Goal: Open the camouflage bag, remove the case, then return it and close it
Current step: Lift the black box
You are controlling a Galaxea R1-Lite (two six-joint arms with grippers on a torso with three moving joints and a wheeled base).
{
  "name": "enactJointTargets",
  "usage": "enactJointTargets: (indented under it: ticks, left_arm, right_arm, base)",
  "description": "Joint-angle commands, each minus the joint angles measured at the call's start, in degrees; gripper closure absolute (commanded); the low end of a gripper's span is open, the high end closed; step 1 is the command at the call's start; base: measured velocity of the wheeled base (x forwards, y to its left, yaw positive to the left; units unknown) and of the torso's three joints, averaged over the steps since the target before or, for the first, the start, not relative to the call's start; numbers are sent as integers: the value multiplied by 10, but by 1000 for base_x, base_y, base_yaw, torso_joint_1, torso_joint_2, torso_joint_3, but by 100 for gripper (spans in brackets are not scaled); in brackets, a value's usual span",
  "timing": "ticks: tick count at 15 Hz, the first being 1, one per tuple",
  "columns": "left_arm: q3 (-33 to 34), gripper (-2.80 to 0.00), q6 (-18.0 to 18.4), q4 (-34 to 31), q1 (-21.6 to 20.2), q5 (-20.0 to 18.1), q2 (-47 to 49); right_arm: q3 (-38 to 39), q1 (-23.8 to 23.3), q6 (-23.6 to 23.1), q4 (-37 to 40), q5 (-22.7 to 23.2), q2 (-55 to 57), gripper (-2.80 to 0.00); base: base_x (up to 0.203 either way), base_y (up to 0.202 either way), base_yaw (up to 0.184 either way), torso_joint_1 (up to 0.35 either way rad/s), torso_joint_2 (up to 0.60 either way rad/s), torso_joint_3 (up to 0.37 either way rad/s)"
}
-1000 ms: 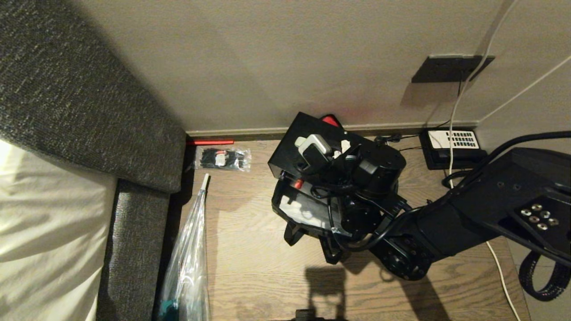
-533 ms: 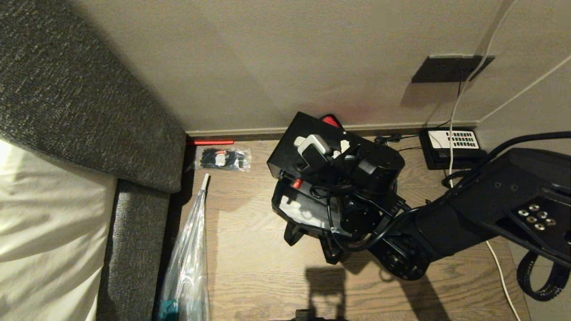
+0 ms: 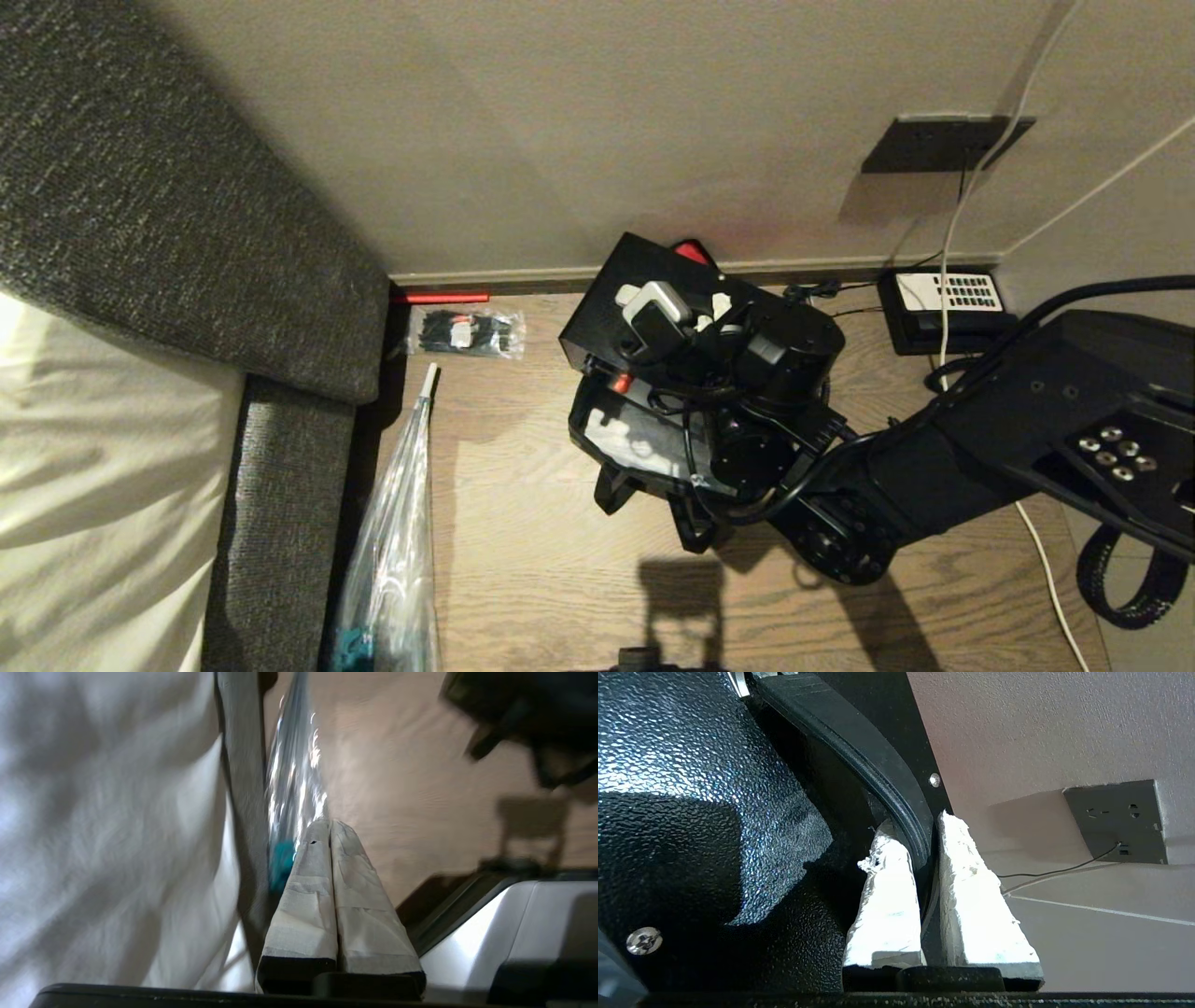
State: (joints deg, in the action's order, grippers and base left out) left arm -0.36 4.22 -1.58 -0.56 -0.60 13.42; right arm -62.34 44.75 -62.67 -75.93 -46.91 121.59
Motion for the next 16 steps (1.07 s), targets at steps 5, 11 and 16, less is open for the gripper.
enactJointTargets:
  ticks: [5,11,16]
  left_arm:
    - [3,0,-23,8,6,4,-134]
    - [3,0,-24,7,6,4,-134]
    - [3,0,-24,8,6,4,-134]
  right_arm:
    - [0,1,-3,-4,-3,4,0]
    - [-1,-3,-3,-4,-3,6,0]
    - [-1,-8,-4,-4,-3,4,0]
  base:
    - [0,0,0,0,0,0]
    - [0,0,0,0,0,0]
    - [0,0,0,0,0,0]
